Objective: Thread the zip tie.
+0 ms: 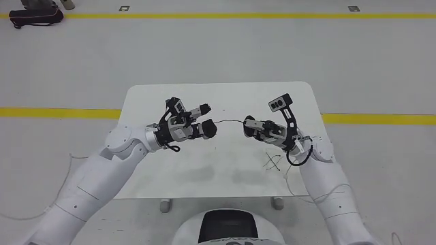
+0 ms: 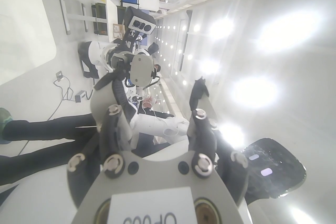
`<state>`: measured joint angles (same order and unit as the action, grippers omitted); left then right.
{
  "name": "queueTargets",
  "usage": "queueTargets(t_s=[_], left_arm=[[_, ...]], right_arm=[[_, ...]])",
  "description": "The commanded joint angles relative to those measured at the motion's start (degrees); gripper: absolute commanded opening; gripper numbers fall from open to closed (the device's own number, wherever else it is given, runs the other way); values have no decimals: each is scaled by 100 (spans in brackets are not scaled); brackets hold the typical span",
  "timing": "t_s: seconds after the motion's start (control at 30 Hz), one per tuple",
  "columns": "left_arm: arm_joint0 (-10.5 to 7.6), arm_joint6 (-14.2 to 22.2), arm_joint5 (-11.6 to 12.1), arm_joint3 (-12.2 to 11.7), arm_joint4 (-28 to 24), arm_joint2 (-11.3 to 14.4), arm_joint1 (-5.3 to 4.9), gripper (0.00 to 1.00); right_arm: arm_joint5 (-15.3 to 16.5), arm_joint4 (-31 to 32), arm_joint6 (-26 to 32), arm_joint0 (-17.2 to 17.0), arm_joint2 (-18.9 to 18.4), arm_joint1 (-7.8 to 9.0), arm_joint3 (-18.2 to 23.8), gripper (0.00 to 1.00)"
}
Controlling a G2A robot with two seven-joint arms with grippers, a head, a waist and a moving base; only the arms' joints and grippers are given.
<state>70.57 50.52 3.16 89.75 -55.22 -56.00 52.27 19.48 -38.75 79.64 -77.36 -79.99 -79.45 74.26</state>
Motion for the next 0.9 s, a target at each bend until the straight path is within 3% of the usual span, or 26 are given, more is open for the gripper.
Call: queueTargets(t_s=[0.0,0.23,0.4,0.47,0.53,0.63,0.87], left_arm=[[-1,1,-1,1,-1,1,0,100],[-1,1,-1,1,-1,1,0,100],[-1,1,-1,1,-1,1,0,100],[-47,-68,-33,61,399,26,-10,100],[-57,223,-30,111,128,24,10,100],[-207,750,-164,2,224,65,17,100],[-466,1238,-354,-191,119,251,99,100]], right_arm=[[0,-41,0,1,0,17,-5,0],[0,-239,0,22,162,146,198,0],[0,-239,0,22,162,146,198,0],[-43,-250,-61,11,179,145,226,0],[-180,-307,-104,-18,199,159,289,0],[-302,-441,0,11,170,190,213,0],[-498,-481,0,75,396,314,247,0]])
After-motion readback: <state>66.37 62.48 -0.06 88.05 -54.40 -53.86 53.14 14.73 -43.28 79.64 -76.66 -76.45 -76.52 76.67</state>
